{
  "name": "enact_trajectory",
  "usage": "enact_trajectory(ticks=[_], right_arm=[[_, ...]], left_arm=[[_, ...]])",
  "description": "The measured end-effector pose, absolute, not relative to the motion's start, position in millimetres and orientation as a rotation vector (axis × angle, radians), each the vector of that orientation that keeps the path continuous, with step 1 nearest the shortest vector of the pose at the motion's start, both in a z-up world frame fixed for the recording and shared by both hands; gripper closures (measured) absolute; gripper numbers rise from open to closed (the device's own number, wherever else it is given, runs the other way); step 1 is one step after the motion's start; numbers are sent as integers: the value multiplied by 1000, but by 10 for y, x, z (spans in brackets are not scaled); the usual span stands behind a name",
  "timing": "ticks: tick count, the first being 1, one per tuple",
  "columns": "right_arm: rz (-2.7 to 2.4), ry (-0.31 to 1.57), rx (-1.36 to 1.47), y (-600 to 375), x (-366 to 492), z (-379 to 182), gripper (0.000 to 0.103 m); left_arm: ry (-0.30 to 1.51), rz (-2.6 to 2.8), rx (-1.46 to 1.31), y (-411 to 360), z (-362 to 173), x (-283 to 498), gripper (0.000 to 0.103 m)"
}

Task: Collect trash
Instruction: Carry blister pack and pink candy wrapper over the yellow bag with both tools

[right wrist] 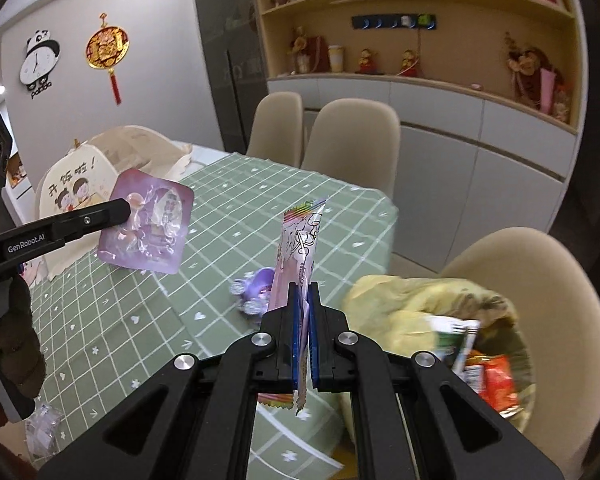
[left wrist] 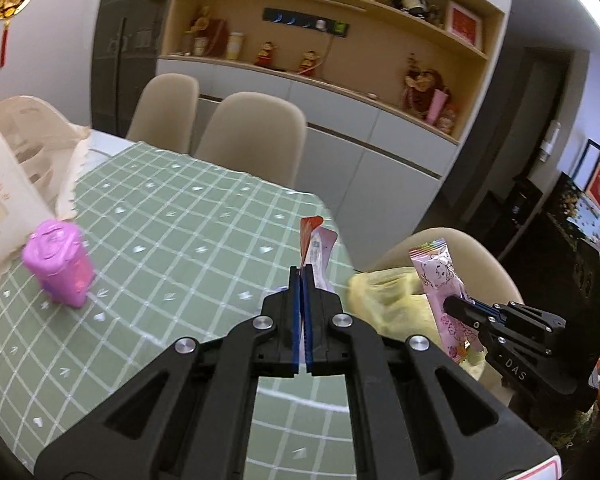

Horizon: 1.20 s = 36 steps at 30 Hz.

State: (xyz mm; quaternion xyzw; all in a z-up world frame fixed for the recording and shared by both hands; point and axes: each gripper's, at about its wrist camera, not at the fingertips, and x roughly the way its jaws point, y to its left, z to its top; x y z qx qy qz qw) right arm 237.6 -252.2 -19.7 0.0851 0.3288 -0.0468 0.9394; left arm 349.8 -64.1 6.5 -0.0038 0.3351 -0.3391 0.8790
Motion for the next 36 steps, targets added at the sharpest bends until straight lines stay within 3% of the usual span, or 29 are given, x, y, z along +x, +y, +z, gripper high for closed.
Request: enact_trajectory(ticks=[11, 36], right_arm=[[-159, 691, 183, -3170, 2104, -217, 97], [-131, 782, 97, -3935, 2160, -384, 97]], left_arm=[[732, -767, -8, -1369, -96, 3301, 102], [831, -747, -164, -2100, -443, 3104, 102]])
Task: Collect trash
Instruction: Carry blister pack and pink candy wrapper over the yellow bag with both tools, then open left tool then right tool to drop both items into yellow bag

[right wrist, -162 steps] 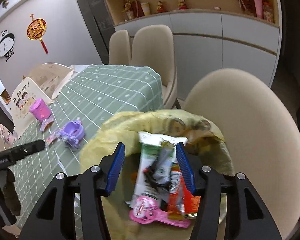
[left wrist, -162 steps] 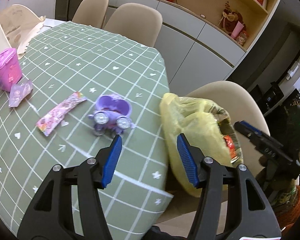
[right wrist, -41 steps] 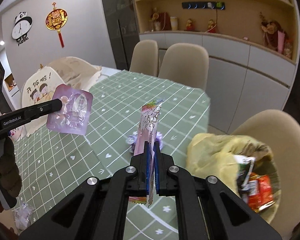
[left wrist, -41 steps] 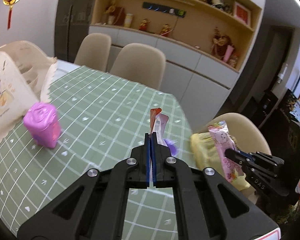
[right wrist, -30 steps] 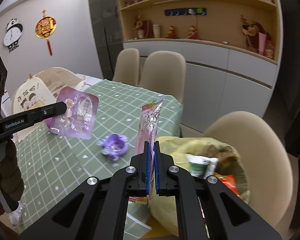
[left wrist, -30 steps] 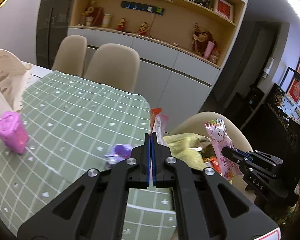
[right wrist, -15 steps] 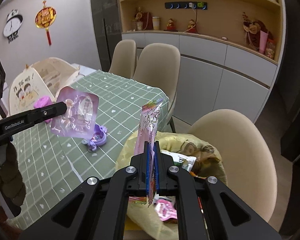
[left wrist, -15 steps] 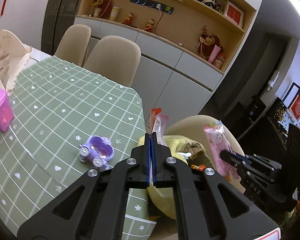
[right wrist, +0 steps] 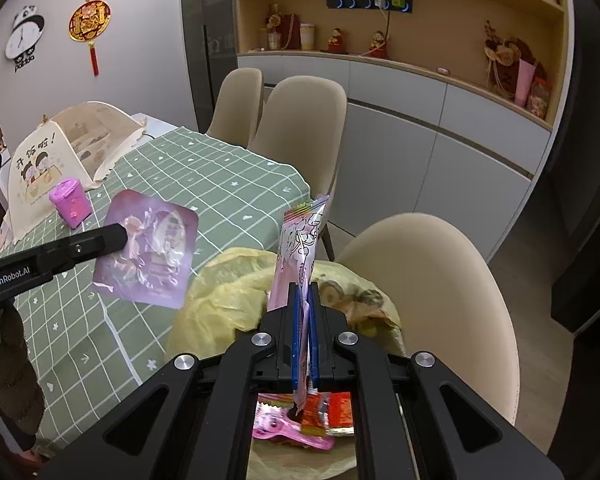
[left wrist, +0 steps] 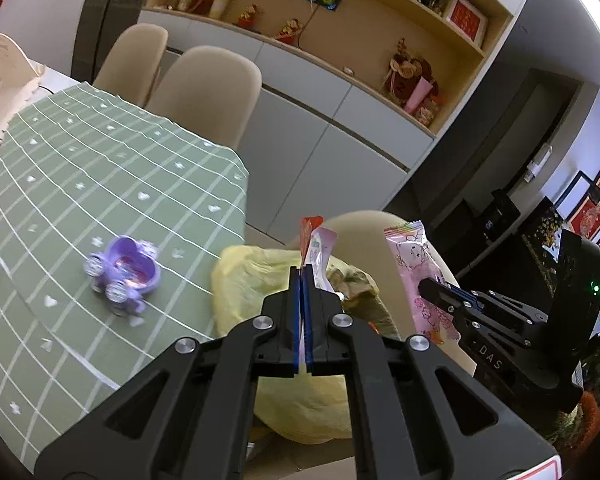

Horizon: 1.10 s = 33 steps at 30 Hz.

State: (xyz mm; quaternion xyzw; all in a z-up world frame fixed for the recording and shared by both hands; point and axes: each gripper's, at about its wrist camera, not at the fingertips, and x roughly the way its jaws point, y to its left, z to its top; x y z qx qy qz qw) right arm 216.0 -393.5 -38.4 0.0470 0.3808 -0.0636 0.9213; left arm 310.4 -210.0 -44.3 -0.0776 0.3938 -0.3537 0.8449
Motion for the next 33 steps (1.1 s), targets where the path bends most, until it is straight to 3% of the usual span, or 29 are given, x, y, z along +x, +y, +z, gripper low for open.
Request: enact_trajectory(ticks=[15, 16, 18, 19, 28, 33], right_arm=[[-124, 731, 207, -4334, 1998, -611, 97], [-121, 732, 216, -4343, 2002, -632, 97], [-117, 736, 237, -4372, 2016, -692, 97], [-116, 738, 243, -4380, 2021, -710, 97], [-60, 779, 321, -4343, 2143, -966, 97], [29, 898, 335, -4040, 2347, -1346, 97]], left_arm=[[930, -820, -18, -2844, -732, 3034, 101], [938, -822, -16, -2860, -750, 3049, 99], [966, -824, -13, -2902, -783, 3082, 73], [968, -822, -14, -2905, -782, 3087, 70], [902, -729, 22, -2736, -659, 3130, 69], [843, -609, 36, -2494, -596, 3138, 66]])
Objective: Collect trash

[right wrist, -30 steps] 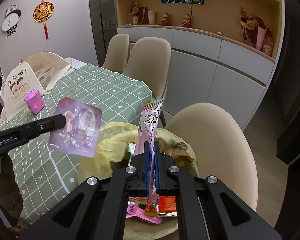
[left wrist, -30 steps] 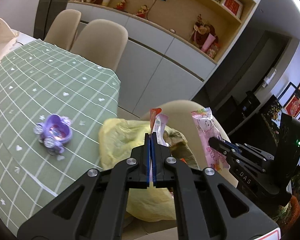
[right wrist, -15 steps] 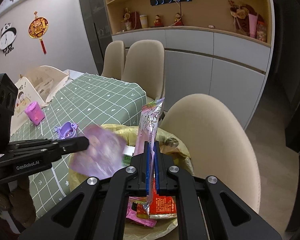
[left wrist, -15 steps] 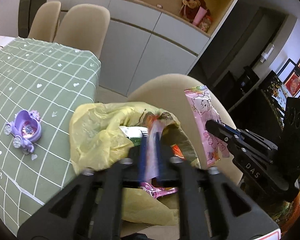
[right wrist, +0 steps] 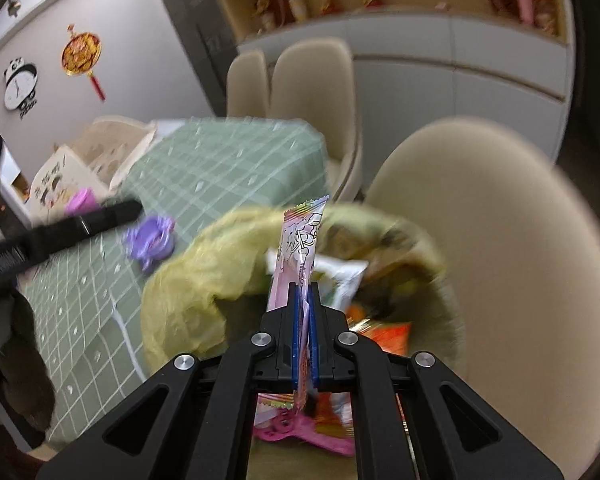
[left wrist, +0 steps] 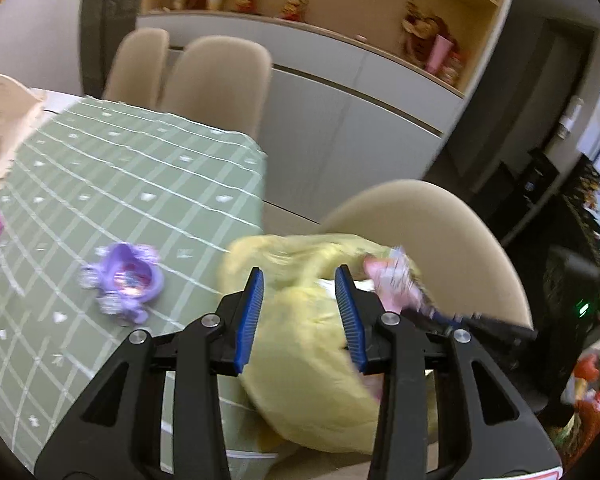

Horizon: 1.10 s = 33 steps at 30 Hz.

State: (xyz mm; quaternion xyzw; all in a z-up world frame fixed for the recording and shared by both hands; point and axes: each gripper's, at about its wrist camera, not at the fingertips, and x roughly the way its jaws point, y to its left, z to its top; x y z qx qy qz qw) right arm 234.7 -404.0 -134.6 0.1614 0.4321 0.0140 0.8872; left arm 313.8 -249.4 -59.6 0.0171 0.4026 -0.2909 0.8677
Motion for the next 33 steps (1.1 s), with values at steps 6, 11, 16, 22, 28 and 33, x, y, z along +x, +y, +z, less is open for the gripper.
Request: enact_trajectory(ticks=[6, 11, 16, 22, 28, 33], right_arm=[[106, 1053, 336, -3774, 2555, -1787, 97], [142, 1109, 327, -3730, 2675, -1955, 97], [151, 1102, 321, -3708, 2685, -1946, 97], [113, 1045, 313, -3761, 2472, -1740, 81], [6, 930, 339, -3831, 2113, -1452, 65], [-72, 849, 341, -3685, 1858, -1138, 59]], left_arm=[[839, -501, 53, -2234, -617, 3170, 60], [852, -432, 64, -2060, -671, 3136, 53], [881, -395, 65, -1944, -769, 3050, 44], [893, -385, 69, -1786, -809, 2950, 18], [818, -406, 74, -1594, -632, 2817, 18], [751, -419, 111, -1334, -465, 2626, 18]])
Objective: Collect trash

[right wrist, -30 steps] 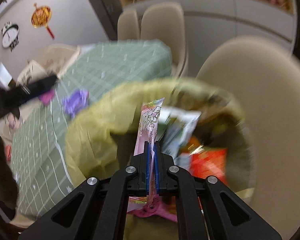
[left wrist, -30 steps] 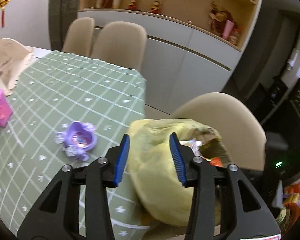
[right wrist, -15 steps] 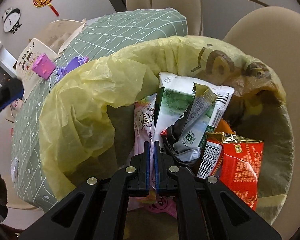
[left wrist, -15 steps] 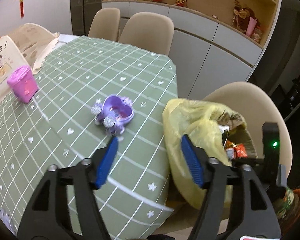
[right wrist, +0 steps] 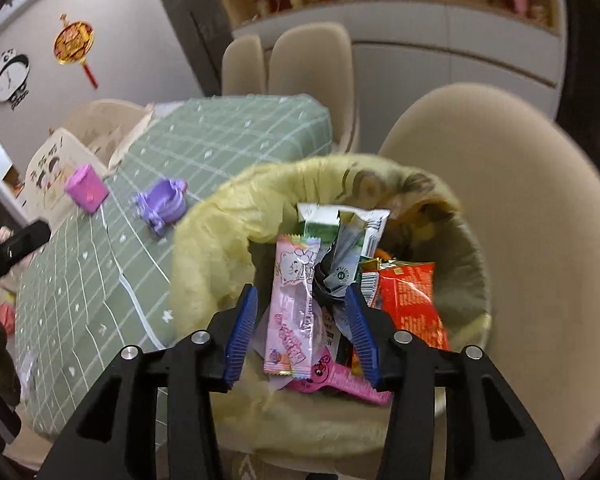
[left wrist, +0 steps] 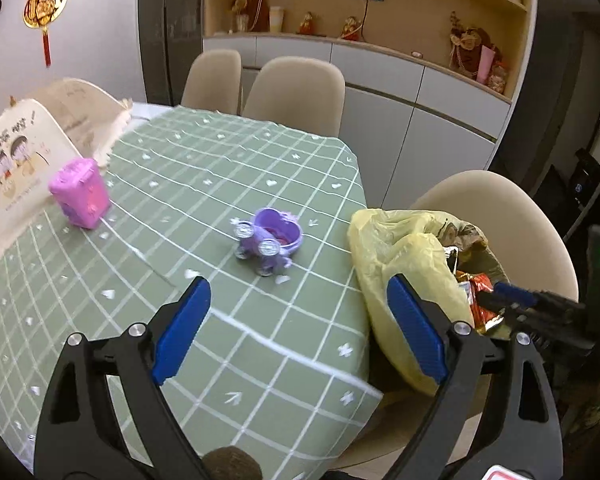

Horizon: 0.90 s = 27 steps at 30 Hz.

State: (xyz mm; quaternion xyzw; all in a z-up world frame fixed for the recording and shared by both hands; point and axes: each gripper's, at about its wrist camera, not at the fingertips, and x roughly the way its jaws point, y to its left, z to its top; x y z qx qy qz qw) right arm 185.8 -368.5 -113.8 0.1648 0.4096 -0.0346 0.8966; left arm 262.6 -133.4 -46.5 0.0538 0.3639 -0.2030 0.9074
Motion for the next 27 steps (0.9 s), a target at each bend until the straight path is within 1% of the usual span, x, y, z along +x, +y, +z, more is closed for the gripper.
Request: enact_trajectory(ticks=[9, 13, 16, 21, 27], right_arm=[[-134, 750, 290, -3071, 1301, -646, 59], [-166, 711, 247, -2761, 985, -472, 59], [-176, 701, 226, -2564, 799, -414, 59], [-203, 647, 201, -2225, 477, -296, 59], [-247, 621, 177, -1983, 252, -235, 59]], left_arm=[[687, -373, 173, -973, -291, 2182, 18], [623, -288, 225, -879, -192, 1923, 18], [622, -240, 290, -838, -180, 1767, 18], [651, -337, 280, -703, -177, 1513, 18], [569, -376, 255, -502, -79, 1229, 18]])
